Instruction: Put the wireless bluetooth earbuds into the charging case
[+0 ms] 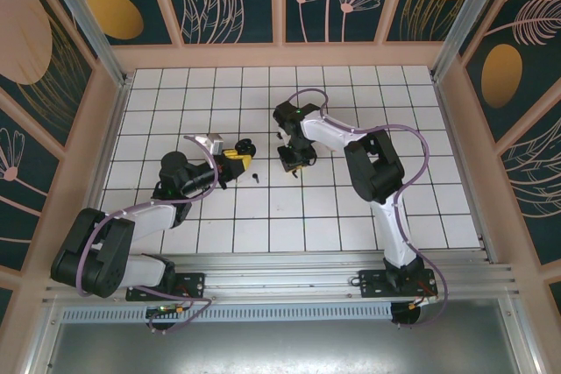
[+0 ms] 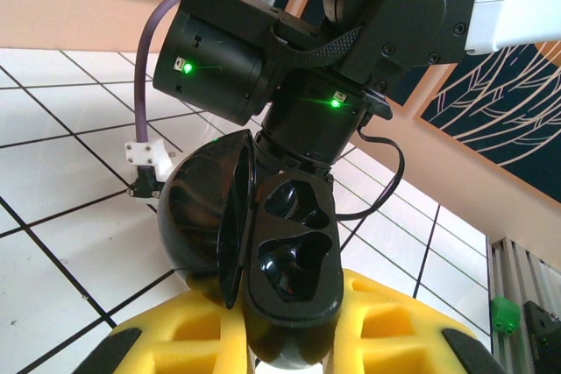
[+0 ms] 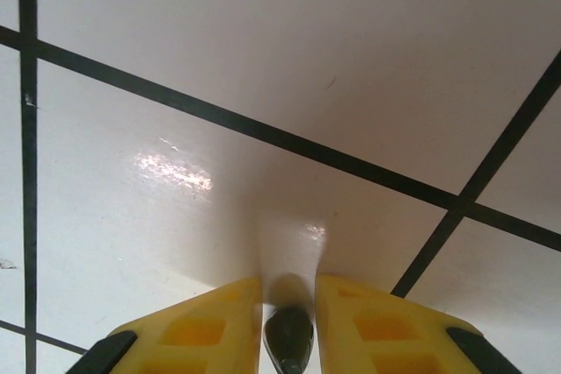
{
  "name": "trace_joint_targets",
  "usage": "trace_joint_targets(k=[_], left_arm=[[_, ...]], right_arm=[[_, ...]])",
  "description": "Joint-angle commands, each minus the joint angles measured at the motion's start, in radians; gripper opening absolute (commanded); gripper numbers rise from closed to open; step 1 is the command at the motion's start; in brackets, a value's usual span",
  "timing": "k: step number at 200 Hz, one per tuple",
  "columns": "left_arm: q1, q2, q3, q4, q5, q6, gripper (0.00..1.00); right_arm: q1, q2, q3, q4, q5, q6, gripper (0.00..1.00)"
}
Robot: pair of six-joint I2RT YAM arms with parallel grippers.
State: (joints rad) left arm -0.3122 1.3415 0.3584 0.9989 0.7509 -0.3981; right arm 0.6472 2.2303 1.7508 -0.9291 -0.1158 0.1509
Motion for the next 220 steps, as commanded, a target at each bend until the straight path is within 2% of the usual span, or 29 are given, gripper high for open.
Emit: trace_joint_targets(k=[1,71,154,220], left_arm=[[0.006,-0.013,0.002,0.019,0.005,0.009,0.16],[0.006,-0.014,0.002,0.012,0.004,0.013,0.16],[0.006,-0.015,0.007,0.002,0.004,0.015,0.16],[0.006,-0.016,0.016,-0.037,-0.012,0.039,0.16]], right_arm=[[0.011,0.020,0.024,-0.039,0.023,0.031,0.27],[0.013,0.011,0.012,-0.061,0.036,0.050,0.27],[0.019,-0.012,-0.011,-0.062,0.052,0.065,0.21],[0.020,-0.094,-0.074,0.005,0.068,0.096,0.20]])
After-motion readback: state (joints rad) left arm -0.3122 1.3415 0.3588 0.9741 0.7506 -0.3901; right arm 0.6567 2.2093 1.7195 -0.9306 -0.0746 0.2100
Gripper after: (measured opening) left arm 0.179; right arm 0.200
